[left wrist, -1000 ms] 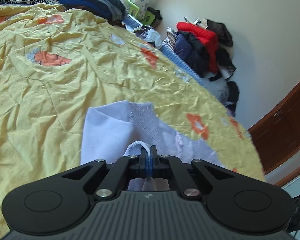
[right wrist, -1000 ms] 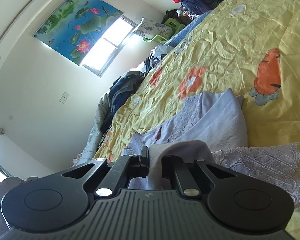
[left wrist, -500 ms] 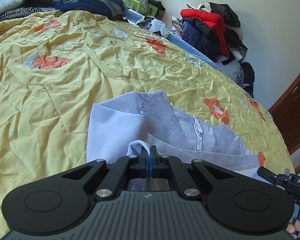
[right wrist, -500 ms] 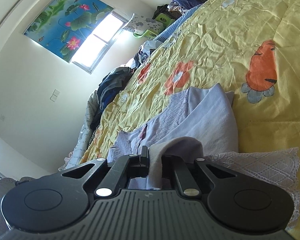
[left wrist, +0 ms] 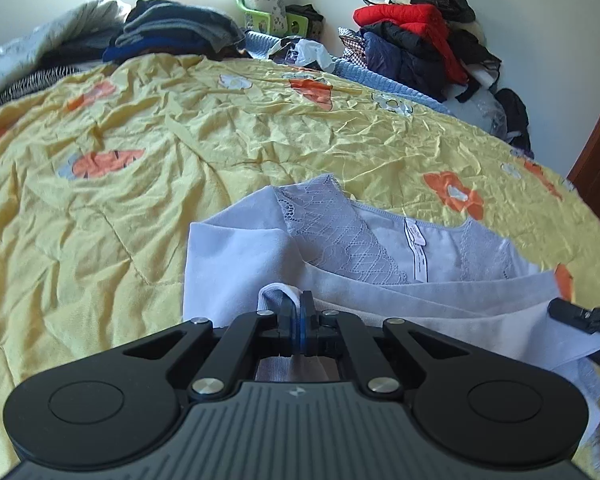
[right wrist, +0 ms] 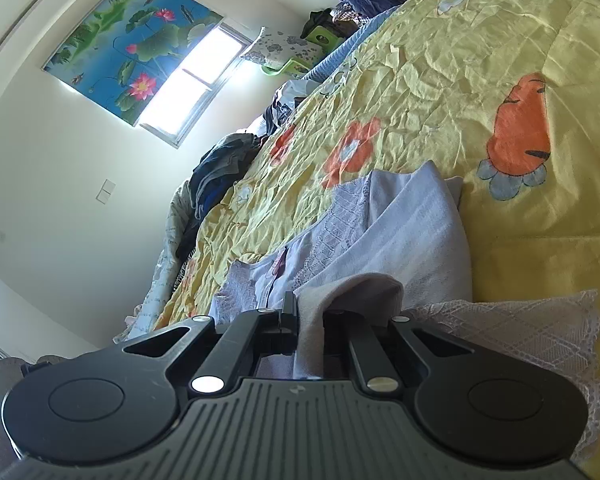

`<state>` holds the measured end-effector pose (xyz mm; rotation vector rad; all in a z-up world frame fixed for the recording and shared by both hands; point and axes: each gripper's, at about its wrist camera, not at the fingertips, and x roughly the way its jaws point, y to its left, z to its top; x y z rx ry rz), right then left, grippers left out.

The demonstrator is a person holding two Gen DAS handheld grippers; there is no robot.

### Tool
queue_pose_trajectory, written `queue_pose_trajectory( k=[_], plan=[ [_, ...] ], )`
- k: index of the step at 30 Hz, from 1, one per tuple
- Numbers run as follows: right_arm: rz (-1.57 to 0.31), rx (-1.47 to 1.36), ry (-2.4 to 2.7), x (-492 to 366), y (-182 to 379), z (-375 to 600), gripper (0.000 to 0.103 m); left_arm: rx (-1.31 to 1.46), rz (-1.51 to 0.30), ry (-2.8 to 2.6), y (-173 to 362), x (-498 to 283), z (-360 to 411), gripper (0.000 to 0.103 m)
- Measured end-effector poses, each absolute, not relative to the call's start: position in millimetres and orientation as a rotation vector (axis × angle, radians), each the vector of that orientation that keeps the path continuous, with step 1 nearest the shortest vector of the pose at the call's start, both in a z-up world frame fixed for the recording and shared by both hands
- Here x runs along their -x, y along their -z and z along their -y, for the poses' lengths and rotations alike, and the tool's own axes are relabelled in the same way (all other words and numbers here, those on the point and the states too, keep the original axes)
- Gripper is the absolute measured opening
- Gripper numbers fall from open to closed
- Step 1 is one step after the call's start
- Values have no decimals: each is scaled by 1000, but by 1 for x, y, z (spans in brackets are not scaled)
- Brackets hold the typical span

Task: Fold small clothes

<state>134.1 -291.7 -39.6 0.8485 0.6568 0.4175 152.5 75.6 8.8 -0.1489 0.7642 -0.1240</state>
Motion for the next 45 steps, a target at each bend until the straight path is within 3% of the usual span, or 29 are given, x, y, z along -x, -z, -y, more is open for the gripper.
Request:
queue_pose_trajectory(
  k=[20, 31, 35, 37, 39, 45],
  plan=[
    [-654, -843, -416, -132, 37, 296, 10, 56, -767, 109, -10, -151, -63, 2],
    [-645, -867, -412, -139, 33, 297, 10, 273, -884, 178, -22, -185, -92, 2],
    [-675, -873, -396, -145, 37, 296, 15, 315, -916, 202, -18, -189, -97, 2],
    [-686, -891, -410, -144, 42, 296, 27, 346, -928, 215, -17, -188, -103, 2],
    [-690, -890, -425, -142, 42, 296, 31, 368, -941, 224, -17, -186, -107, 2],
    [-709, -872, -458, -130, 37, 293, 32, 422, -967, 288, -18, -169, -115, 4]
  ],
)
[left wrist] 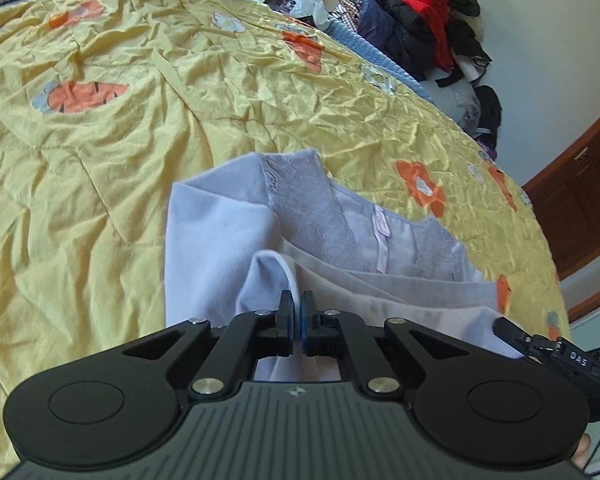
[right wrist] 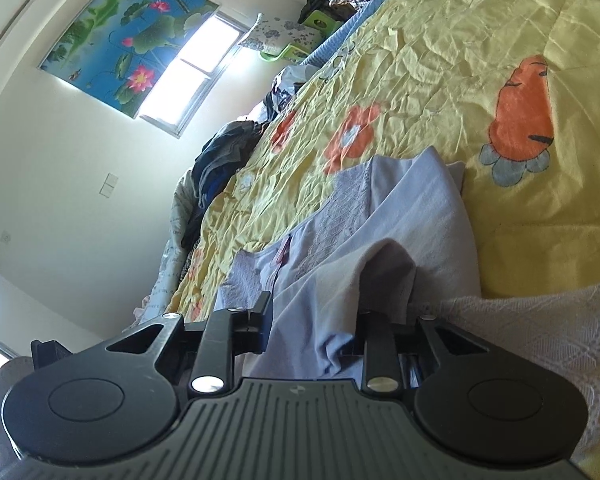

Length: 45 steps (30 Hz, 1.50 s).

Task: Fold small clothes

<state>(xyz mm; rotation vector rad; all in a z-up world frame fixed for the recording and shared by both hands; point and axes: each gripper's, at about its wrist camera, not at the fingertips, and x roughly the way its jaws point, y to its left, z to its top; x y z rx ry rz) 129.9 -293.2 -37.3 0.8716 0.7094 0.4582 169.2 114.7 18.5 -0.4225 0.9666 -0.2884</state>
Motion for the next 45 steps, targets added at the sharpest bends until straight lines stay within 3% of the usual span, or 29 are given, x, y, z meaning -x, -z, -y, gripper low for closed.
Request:
queue_pose_trajectory(
  k=[5, 7, 10, 34, 38, 42, 45],
  plan=[
    [-721, -827, -474, -122, 34, 288, 32, 455, -1007, 340, -11, -160, -112, 5],
    [-727, -800, -455, -124, 34, 286, 18, 464, -1020, 338, -5, -161, -111, 5],
    [-726, -787, -452, -127, 33, 285, 13, 450, -1004, 355, -6, -159, -109, 5],
    [-653, -976, -382, -211, 36, 299, 13, 741, -850, 180, -16, -244, -151, 3],
    [-672, -982, -343, -216, 42, 299, 16, 632, -844, 228, -30, -231, -151, 3],
    [-687, -970, -342, -212, 48, 303, 37, 549, -946, 328, -35, -206, -146, 5],
    [-690, -969, -345, -207, 49, 306, 39, 534, -1033, 373, -27, -188, -143, 11]
  ],
)
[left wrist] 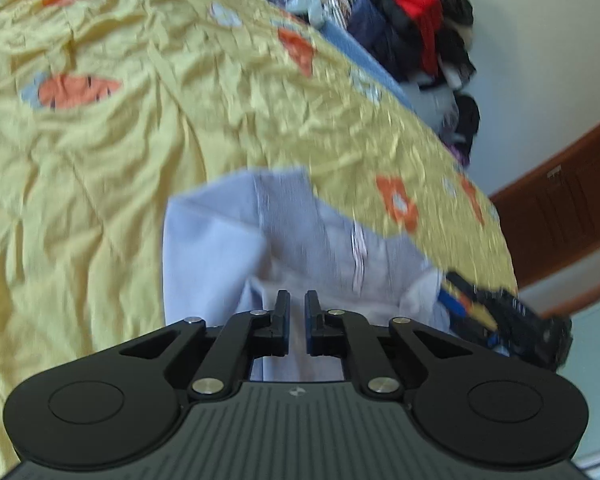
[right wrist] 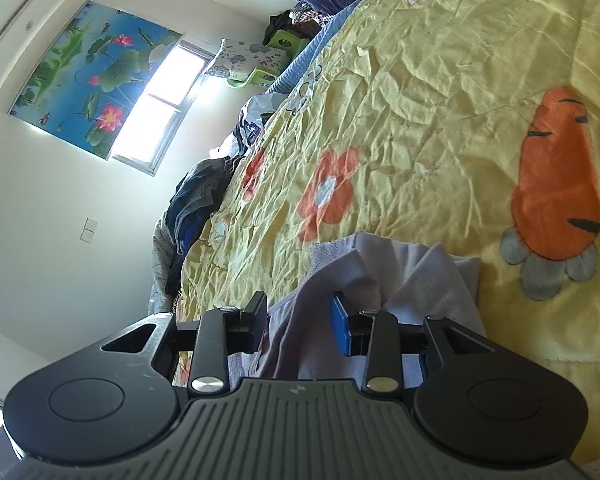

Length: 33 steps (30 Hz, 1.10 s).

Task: Fold small clothes

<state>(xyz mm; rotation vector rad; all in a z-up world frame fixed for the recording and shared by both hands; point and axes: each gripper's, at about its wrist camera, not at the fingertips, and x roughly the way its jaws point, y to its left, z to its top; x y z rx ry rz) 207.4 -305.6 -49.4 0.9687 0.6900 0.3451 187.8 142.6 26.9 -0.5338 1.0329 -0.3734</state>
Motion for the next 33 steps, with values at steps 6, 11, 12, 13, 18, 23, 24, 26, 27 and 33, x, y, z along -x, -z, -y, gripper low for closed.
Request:
queue_pose_trajectory(
  k=[6, 11, 12, 13, 18, 23, 24, 26, 27, 33],
  plan=[
    [-699, -945, -383, -193, 39, 303, 42, 600, -1084, 415, -11, -167, -140, 79],
    [-724, -885, -531, -175, 22, 275, 60, 673, -1131, 449, 0, -171, -134, 79],
    [-731, -871, -558, -173, 20, 268, 64, 691, -1138, 458, 3, -172, -133, 79],
    [-740, -856, -579, -171, 18, 260, 67, 712, -1143, 456, 6, -173, -132, 79],
    [-812, -837, -573, -173, 27, 237, 67, 794, -1112, 441, 16, -175, -132, 66],
    [-821, -814, -581, -176, 34, 224, 45, 744, -1123, 416, 19, -176, -126, 6],
    [-821, -801, -582, -177, 33, 222, 25, 719, -1106, 414, 16, -175, -125, 6],
    [-805, -775, -590, -179, 30, 221, 14, 700, -1063, 416, 7, -175, -126, 5],
    [-793, -765, -591, -180, 27, 220, 13, 699, -1043, 417, 1, -177, -127, 5],
    [-720, -777, -567, -207, 12, 221, 12, 680, -923, 363, -26, -210, -134, 5]
  ],
)
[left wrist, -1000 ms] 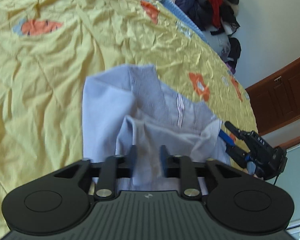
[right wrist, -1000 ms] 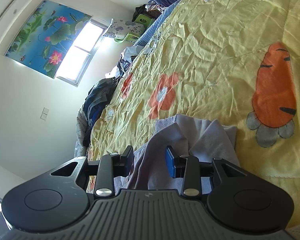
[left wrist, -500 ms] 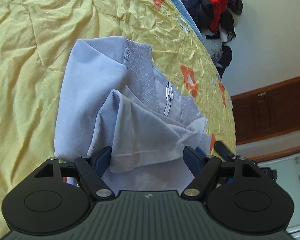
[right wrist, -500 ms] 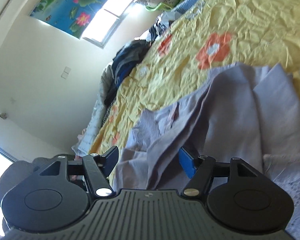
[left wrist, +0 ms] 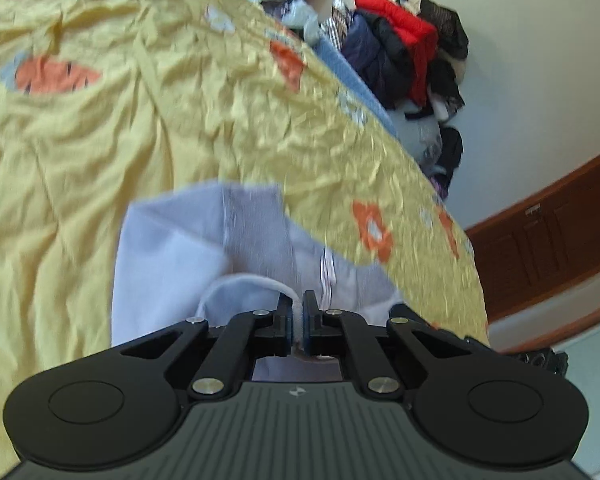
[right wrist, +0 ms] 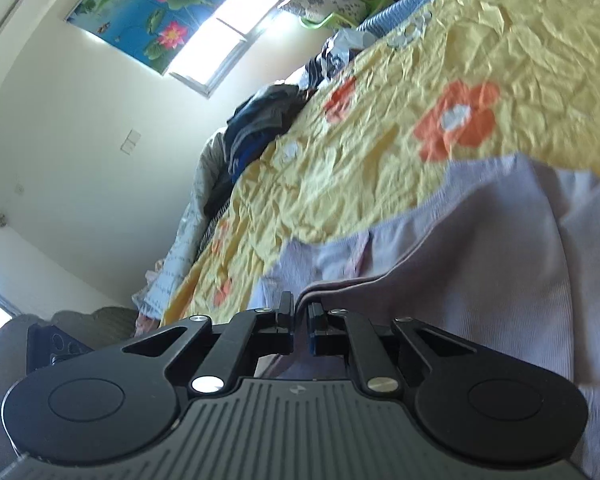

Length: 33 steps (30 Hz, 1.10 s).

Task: Fold small clothes

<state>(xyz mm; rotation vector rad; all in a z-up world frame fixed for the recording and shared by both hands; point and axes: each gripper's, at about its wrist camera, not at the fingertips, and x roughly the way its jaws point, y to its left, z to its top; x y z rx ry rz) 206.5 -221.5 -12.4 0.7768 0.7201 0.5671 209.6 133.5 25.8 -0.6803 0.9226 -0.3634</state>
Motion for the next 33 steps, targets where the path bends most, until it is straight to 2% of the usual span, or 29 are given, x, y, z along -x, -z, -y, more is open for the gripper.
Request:
queue_pose_trajectory(
  k=[3, 5, 6, 7, 8, 11, 14, 16, 18, 20, 24, 26, 30, 33],
  plan=[
    [-707, -759, -542, -224, 11, 216, 13, 696, -890, 320, -27, -230, -135, 5],
    [-723, -739, -526, -236, 16, 211, 17, 670, -881, 271, -23, -242, -133, 5],
    [-736, -727, -503, -243, 18, 209, 26, 655, -886, 260, -19, -247, -131, 5],
    [-742, -723, -477, -244, 19, 209, 44, 644, -894, 248, -16, -250, -131, 5],
    [-726, -721, -455, -243, 18, 210, 49, 631, -900, 222, -13, -250, -132, 5],
    [-630, -719, -447, -226, 7, 227, 48, 577, -914, 198, -10, -245, -134, 7],
    [-627, -656, -431, -216, -4, 243, 50, 584, -932, 190, -10, -240, -142, 13],
    [-702, -590, -453, -217, -3, 243, 61, 598, -911, 171, -13, -239, -147, 25],
    [-760, -542, -471, -219, 4, 237, 63, 607, -860, 130, -19, -236, -151, 59],
    [-798, -508, -439, -221, 14, 230, 63, 622, -786, 93, -26, -231, -154, 73],
    [-738, -436, -246, -219, 19, 227, 64, 578, -785, 124, -32, -228, -148, 73],
    [-721, -431, -263, -215, 16, 223, 68, 560, -834, 163, -28, -227, -141, 73],
    [-730, -297, -249, -213, 17, 209, 88, 477, -885, 184, -16, -219, -122, 73],
    [-715, -169, -93, -204, 12, 201, 87, 404, -883, 166, -13, -206, -117, 73]
  ],
)
